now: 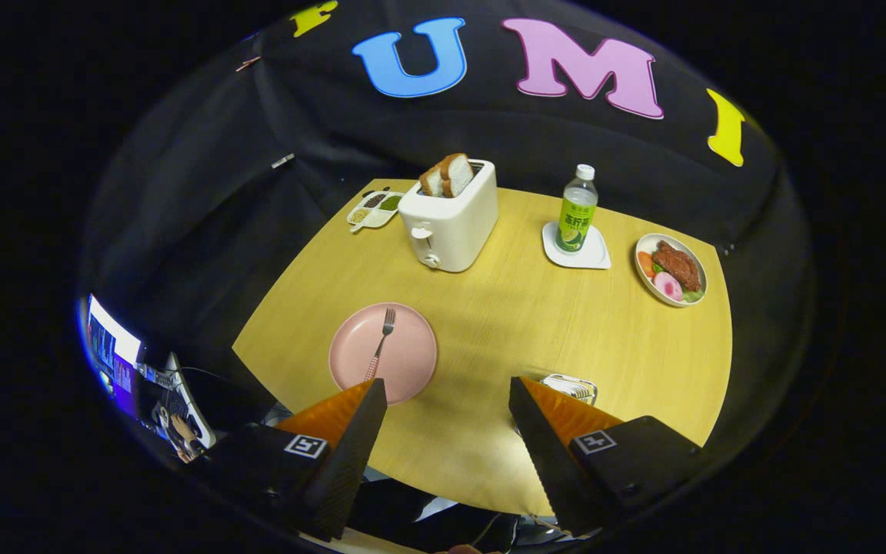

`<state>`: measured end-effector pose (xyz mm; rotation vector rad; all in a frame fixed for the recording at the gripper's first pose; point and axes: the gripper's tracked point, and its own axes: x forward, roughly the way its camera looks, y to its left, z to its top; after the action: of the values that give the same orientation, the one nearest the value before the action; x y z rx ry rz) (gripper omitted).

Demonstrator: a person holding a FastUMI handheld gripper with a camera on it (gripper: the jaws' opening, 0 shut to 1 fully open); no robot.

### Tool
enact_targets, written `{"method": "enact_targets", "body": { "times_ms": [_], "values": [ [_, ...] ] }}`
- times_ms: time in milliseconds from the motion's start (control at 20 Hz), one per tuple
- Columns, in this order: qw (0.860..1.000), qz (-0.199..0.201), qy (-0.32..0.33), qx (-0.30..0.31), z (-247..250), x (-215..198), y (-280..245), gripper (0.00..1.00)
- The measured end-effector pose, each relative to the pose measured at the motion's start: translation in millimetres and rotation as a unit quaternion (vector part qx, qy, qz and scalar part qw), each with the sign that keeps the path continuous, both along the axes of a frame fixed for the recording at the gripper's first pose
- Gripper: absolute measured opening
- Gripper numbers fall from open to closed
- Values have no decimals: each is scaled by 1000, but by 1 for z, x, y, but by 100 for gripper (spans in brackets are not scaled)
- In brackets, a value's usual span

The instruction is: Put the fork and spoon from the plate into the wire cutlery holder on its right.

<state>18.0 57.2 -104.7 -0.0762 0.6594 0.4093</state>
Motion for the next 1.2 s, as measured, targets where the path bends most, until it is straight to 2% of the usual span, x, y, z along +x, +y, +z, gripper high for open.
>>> {"method": "enact_targets", "body": {
  "times_ms": [250,550,750,900,1100,1200],
  "values": [
    [1000,24,-5,-2,-35,4,61,100],
    [1000,22,14,-16,-99,25,124,100],
    [997,11,32,-68,-147,38,137,100],
    [995,-6,60,-78,-176,40,141,99],
    [994,-11,71,-86,-195,48,150,89],
    [993,-13,79,-92,-202,49,153,81]
  ]
}}
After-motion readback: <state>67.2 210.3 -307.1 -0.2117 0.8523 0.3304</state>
